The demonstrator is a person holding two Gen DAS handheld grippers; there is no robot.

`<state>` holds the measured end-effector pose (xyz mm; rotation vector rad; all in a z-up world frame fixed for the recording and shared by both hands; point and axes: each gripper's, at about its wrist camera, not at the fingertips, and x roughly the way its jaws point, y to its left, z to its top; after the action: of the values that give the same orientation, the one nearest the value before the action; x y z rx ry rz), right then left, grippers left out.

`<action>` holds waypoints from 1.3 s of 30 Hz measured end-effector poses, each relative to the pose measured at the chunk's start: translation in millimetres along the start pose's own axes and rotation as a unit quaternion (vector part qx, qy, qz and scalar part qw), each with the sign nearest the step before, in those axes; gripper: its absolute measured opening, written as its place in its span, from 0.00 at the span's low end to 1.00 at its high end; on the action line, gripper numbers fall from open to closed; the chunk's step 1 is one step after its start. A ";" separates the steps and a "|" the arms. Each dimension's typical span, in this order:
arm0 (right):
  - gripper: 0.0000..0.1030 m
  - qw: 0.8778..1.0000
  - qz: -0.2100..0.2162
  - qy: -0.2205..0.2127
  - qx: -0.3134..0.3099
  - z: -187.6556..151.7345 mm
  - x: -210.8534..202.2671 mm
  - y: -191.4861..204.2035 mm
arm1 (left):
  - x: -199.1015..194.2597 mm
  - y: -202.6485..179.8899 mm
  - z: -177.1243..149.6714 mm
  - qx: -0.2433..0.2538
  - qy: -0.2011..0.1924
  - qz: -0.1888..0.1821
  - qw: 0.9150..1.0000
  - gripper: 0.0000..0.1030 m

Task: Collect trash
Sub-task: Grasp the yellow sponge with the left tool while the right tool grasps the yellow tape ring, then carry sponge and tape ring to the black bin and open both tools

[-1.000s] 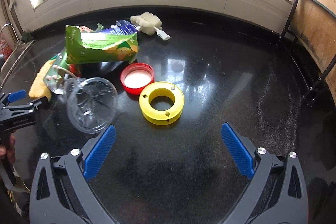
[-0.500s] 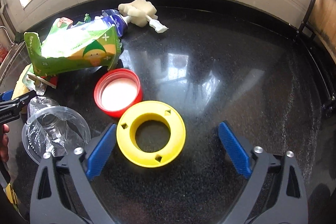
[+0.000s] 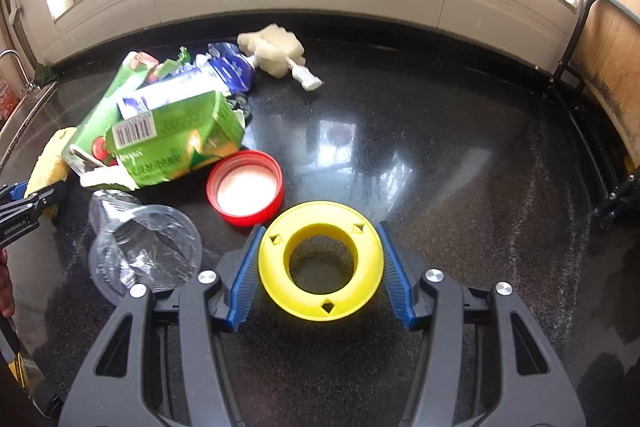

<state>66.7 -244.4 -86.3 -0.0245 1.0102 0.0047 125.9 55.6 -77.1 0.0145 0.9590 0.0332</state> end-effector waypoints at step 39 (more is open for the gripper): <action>0.53 0.797 0.400 0.108 -0.439 -163.5 -88.4 606.3 | -104.5 369.0 -352.5 -0.283 0.069 0.148 0.945 0.57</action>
<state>-128.1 358.7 -109.5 -0.4569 1.1038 1.2835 -230.7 419.9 -184.1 -0.3799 1.0524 0.5947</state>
